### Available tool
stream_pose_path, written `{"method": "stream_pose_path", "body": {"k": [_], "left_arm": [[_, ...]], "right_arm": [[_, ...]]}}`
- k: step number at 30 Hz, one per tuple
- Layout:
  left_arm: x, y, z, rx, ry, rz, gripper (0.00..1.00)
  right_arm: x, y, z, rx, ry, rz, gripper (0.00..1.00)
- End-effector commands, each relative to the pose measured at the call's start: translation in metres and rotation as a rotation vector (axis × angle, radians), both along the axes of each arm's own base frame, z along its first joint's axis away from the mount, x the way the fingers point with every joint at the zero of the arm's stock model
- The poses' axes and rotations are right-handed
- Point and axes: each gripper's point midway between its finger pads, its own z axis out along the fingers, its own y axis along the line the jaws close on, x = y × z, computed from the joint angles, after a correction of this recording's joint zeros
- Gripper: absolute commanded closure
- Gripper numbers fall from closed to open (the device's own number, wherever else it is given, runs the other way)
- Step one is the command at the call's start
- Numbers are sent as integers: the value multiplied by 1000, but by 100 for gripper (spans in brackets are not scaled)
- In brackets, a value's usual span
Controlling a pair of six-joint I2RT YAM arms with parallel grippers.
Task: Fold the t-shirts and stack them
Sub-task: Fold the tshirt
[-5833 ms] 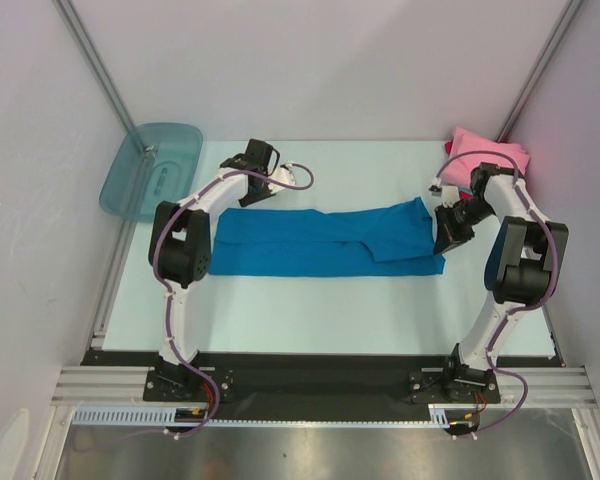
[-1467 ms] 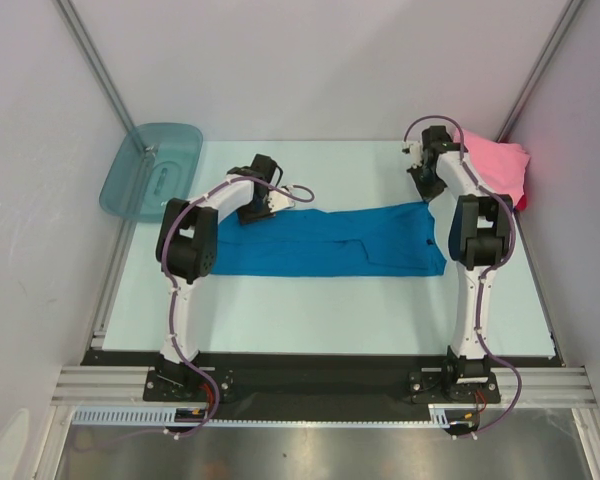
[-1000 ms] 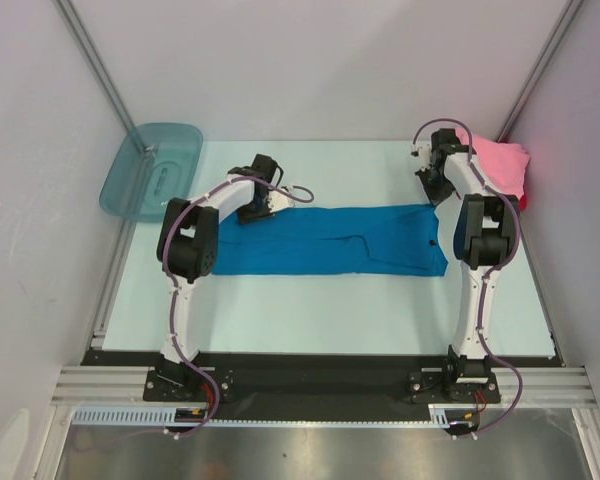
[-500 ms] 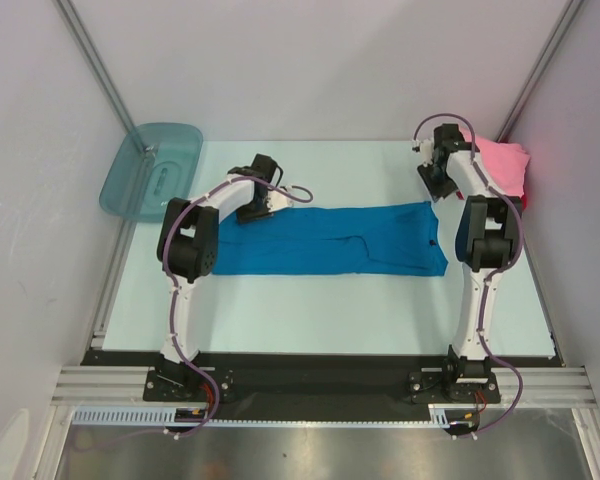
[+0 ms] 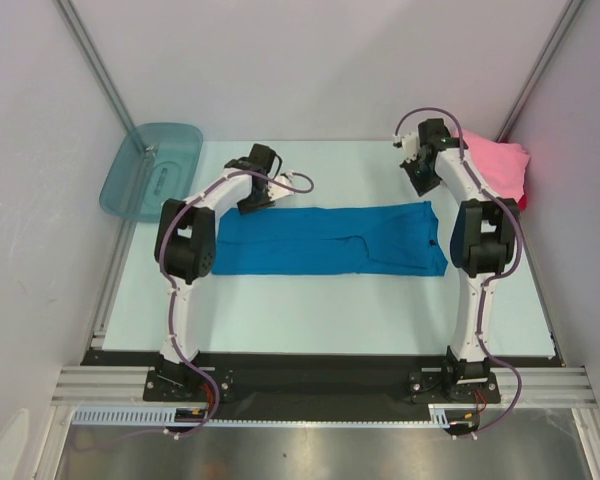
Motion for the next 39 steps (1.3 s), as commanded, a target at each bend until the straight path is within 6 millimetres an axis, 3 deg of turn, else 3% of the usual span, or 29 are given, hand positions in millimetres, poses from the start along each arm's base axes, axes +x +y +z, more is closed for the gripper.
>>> {"method": "stream_pose_path", "body": {"k": [1,20,22,32,37,39], "left_arm": [[-8,-3,9,-33,-3,-9,47],[-24,15,-36,65,118,-64,47],[-23,19,-41,70,124,-54,48],[-13,38,-58,94,138,-1,48],[-3,34,-42,74,97,6,48],[0,33,-31,64,71,8,48]], "right_arm": [[-15,12,-14,57,60,12,100],[-23,-28,-46,28,95,-76,100],[-21,-42,-48,36,89,-106,100],[-12,-43,-61,106,68,-158,100],[-12,-49,-53,80,56,-171,100],[-10,-54,-40,56,26,-177,100]]}}
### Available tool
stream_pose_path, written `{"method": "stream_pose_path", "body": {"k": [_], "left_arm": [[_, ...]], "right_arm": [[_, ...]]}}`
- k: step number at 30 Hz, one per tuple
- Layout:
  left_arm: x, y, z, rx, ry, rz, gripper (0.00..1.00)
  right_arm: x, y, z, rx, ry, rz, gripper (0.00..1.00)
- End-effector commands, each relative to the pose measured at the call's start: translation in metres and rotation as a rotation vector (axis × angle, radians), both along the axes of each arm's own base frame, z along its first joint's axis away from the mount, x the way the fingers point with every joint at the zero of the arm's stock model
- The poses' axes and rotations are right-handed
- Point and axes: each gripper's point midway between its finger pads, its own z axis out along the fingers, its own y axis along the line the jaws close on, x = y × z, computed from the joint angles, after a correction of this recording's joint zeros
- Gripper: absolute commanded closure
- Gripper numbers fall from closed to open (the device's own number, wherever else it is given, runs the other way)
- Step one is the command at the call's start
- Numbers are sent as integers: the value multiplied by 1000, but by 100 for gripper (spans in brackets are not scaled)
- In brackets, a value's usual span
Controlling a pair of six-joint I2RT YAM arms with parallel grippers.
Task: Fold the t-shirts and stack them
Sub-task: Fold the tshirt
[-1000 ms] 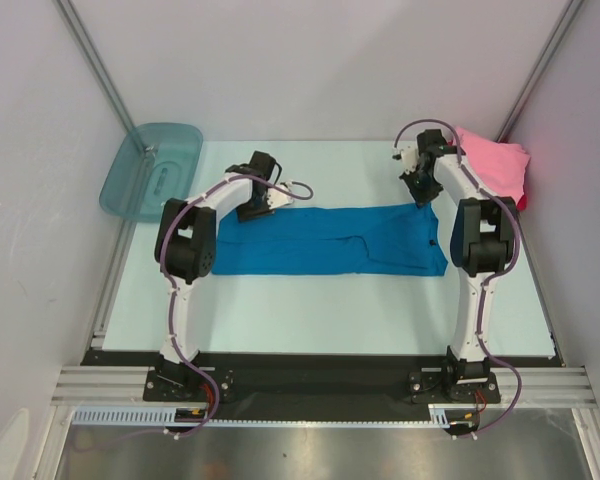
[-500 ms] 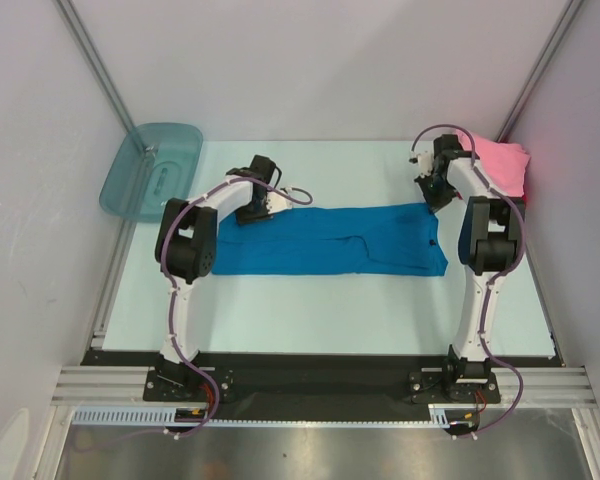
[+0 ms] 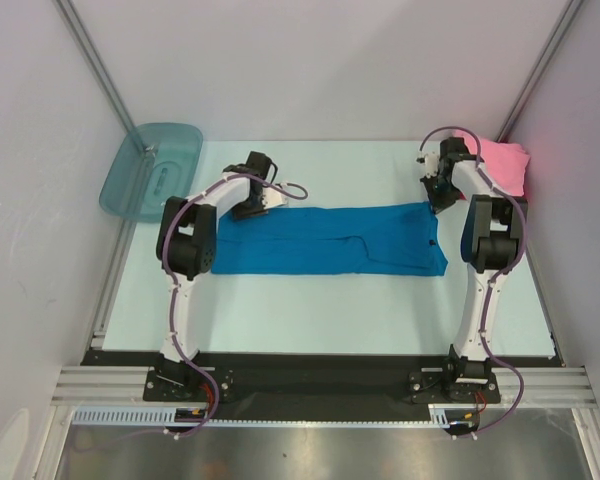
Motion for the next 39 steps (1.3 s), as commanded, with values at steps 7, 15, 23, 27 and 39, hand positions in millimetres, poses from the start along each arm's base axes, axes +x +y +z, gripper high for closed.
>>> {"method": "stream_pose_path", "body": {"k": [7,15,23,27,39], "left_arm": [[8,3,16,-44,-41,20,48],[18,-6,30,-86,-86,28,48],[19,-6,30,-77,-89,22,48],[20,-6,30,-74,-88,17,48],[12,-1,-1,-41,-22,21,48]], "right_arm": [[20,-17,61,-89,-150,-58,100],[27,-4,78,-89,-204,-46,100],[30,52,59,-21,-167,44,100],[30,64,49,-9,-148,57,100],[20,58,13,-13,-71,45,100]]}}
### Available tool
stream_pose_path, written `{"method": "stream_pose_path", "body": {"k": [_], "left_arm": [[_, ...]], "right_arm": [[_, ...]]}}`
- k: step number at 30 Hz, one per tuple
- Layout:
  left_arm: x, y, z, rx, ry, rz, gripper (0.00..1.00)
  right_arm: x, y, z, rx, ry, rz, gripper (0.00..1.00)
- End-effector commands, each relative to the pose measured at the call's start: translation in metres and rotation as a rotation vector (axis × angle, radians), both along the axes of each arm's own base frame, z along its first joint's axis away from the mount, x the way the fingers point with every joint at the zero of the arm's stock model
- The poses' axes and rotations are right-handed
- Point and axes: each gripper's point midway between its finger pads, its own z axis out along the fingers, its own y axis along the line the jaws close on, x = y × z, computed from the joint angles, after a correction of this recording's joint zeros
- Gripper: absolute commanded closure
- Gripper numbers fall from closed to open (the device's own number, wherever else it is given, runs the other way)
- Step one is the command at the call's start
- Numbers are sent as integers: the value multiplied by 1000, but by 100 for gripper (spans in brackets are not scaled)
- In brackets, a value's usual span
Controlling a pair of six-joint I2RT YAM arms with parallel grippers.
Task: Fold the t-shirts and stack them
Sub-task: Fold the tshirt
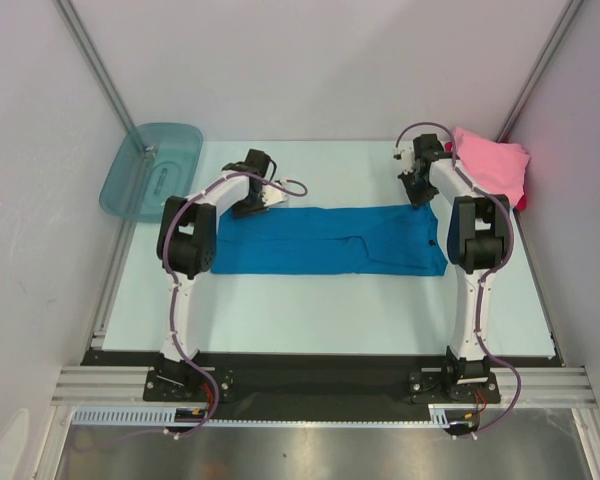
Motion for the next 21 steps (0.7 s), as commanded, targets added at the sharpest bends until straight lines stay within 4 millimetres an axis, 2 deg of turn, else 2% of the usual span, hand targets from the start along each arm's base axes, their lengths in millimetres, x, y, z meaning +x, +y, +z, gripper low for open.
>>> {"method": "stream_pose_path", "body": {"k": [1,10,18,21], "left_arm": [[2,1,-7,-4,5,6,47],[0,8,-25,40,36,13,47],[0,13,-28,55,40,17,47],[1,21,-30,82,44,24,47]], "right_arm": [[4,-4,0,9,-12,-22,100],[0,-8,-14,10,17,-32,100],[-4,-27,-32,20,43,-95,100],[-1,-34,-32,22,32,-122,100]]}}
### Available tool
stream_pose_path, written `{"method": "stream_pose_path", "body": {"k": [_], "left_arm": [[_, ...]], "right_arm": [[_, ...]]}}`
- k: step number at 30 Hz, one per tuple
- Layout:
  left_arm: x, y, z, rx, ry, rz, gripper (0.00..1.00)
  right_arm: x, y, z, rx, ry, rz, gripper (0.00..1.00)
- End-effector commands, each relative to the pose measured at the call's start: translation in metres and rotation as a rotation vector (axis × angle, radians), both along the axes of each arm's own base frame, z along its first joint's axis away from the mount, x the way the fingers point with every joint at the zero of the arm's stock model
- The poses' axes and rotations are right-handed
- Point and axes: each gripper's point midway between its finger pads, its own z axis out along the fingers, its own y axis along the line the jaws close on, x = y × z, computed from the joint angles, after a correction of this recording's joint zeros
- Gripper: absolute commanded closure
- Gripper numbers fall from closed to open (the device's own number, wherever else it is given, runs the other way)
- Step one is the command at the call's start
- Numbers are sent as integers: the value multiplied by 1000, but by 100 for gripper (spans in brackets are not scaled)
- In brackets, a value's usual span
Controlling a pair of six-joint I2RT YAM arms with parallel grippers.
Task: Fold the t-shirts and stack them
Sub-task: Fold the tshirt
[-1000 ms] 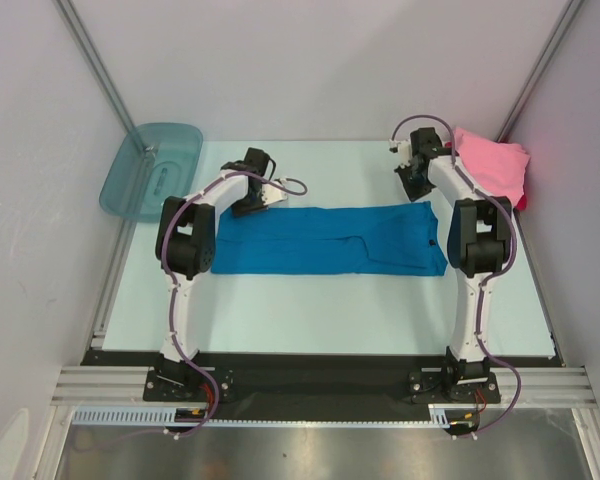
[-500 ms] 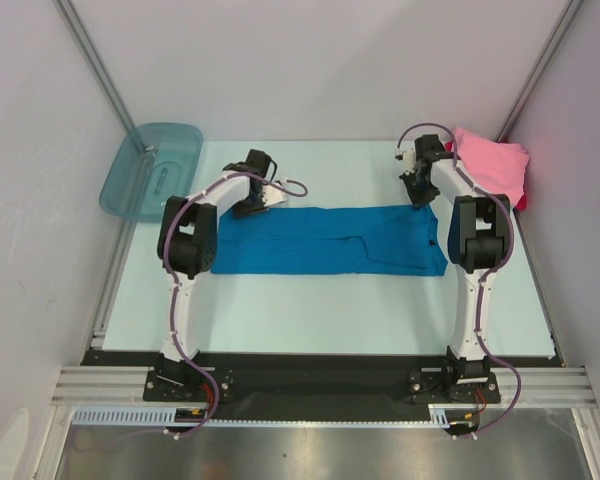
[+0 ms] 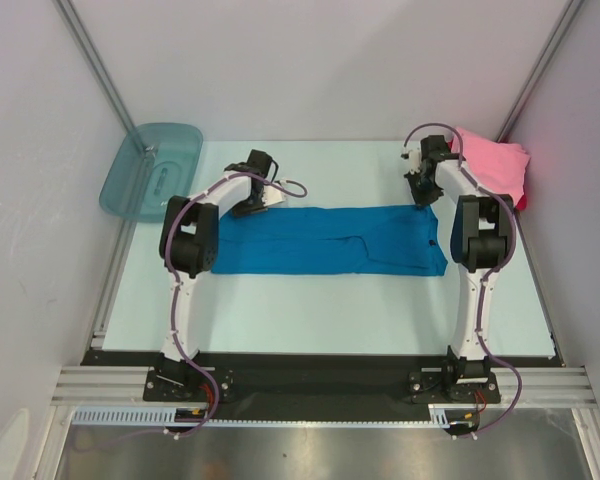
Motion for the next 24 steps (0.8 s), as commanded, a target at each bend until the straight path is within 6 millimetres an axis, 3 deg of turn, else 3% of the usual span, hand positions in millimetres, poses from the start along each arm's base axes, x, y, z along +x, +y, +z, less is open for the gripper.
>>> {"method": "stream_pose_path", "body": {"k": [1,2,9,20,24], "left_arm": [[-4,17,-31,31,63,21,47],[-3,21,-31,39,61,28,47],[-1,32,-34,60,61,49,47],[-8,39,-36,58,69,79,47],[4,35,-21,27,13,95,47]], "right_arm": [[0,-22,-21,-14,20,-73,100],[0,-39,-21,-14,19,-108,100],[0,-63,-23,-32,16,-149,100],[2,-60,-23,-19,16,-148,100],[10,-54,-4,-15,-29,-132,99]]}}
